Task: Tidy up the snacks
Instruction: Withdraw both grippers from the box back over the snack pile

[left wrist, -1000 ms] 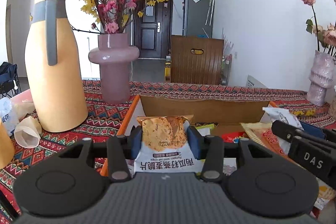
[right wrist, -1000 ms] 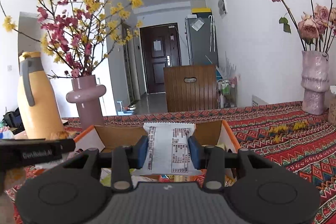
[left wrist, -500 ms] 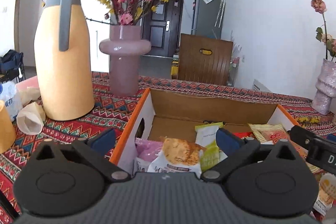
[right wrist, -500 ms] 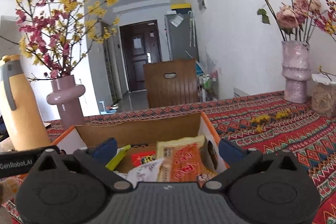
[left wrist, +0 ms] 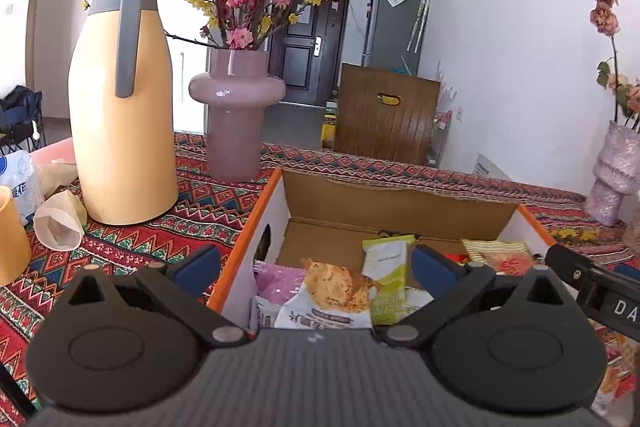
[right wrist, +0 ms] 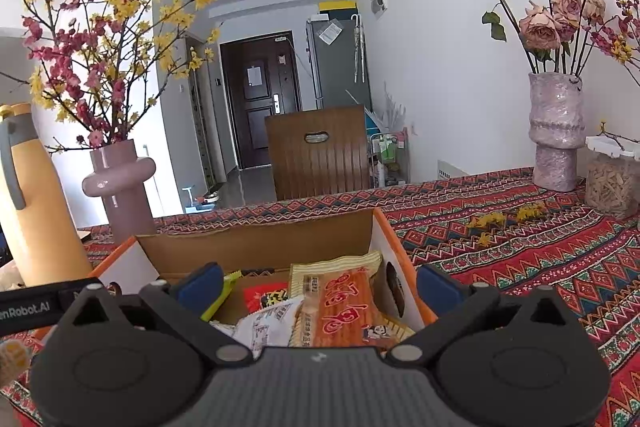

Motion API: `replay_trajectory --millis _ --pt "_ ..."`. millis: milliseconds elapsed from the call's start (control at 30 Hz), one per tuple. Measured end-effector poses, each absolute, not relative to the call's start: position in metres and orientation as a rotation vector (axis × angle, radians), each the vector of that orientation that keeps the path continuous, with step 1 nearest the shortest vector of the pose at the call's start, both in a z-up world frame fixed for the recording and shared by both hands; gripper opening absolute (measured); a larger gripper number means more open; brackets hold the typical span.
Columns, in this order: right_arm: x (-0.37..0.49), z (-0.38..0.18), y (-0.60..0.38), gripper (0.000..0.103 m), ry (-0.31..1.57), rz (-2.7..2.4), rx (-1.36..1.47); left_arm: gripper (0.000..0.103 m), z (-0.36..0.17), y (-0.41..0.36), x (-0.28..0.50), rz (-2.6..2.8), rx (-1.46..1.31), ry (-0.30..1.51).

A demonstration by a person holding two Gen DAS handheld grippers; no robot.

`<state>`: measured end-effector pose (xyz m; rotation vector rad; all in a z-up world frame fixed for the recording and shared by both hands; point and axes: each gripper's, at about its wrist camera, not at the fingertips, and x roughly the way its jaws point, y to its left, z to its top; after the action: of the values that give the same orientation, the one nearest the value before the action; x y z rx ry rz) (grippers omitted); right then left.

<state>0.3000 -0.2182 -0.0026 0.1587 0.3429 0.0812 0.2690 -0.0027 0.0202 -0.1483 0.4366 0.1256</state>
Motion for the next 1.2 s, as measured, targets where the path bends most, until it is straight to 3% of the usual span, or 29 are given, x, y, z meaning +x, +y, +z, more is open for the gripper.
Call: replay_trajectory --millis 467,1200 --pt "0.232 0.027 -0.245 0.103 0.310 0.126 0.117 0.103 0.038 0.010 0.202 0.027 -0.085 0.432" --pt "0.208 -0.050 -0.270 0.103 0.531 0.121 0.112 0.103 -0.033 0.029 0.179 0.039 -0.064 0.565"
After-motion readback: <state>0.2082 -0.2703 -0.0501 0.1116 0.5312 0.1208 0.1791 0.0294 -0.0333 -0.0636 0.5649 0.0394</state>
